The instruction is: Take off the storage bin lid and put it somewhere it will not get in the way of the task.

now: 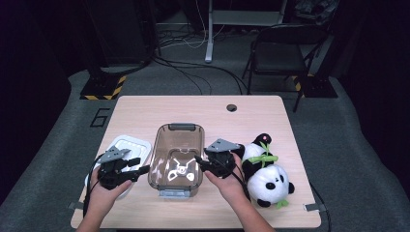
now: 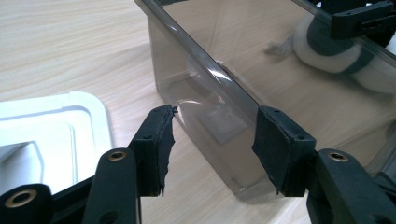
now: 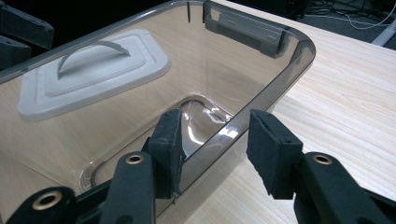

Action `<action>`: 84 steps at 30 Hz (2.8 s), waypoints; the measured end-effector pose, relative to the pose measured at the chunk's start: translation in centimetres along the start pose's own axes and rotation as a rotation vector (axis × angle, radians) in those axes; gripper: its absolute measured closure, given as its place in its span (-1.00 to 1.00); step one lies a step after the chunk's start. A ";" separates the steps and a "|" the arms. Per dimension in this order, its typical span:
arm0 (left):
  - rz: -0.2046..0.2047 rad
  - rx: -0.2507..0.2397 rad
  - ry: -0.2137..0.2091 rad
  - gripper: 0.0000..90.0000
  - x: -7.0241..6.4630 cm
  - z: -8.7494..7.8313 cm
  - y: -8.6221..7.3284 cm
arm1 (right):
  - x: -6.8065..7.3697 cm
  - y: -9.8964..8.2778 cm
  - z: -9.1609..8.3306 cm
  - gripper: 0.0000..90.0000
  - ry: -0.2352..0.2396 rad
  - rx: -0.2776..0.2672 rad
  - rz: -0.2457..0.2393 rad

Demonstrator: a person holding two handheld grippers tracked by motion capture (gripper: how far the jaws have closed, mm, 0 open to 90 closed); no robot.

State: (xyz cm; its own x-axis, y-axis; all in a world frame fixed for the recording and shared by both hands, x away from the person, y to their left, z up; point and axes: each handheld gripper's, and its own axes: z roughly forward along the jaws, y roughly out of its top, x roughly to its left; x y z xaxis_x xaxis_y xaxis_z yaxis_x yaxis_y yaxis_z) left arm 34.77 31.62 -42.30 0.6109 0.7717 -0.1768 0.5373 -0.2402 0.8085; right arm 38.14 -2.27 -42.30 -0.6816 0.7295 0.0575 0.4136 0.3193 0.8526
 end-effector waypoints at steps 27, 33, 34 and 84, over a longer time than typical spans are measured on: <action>0.067 0.036 -0.157 0.00 -2.6 3.7 1.2 | -2.9 -0.7 -4.8 0.00 -0.094 -0.042 0.045; 0.074 0.030 -0.134 0.00 -1.6 4.1 1.9 | -4.7 -2.2 -8.4 0.00 -0.198 -0.038 0.068; 0.072 0.030 -0.127 0.00 -1.3 4.2 2.0 | -5.1 -2.7 -9.0 0.00 -0.217 -0.034 0.078; -0.018 0.009 -0.063 -0.01 2.8 5.2 2.5 | -9.4 -11.8 -12.4 -0.19 -0.333 0.116 0.179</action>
State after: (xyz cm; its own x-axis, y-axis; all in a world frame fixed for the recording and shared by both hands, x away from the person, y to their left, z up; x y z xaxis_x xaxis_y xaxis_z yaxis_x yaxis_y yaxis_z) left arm 40.82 30.08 -43.68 0.6364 0.7374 -0.2266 0.5534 -0.2318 0.8000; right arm 32.21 -20.38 -46.49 -0.3677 0.9299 0.0120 0.5865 0.2219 0.7789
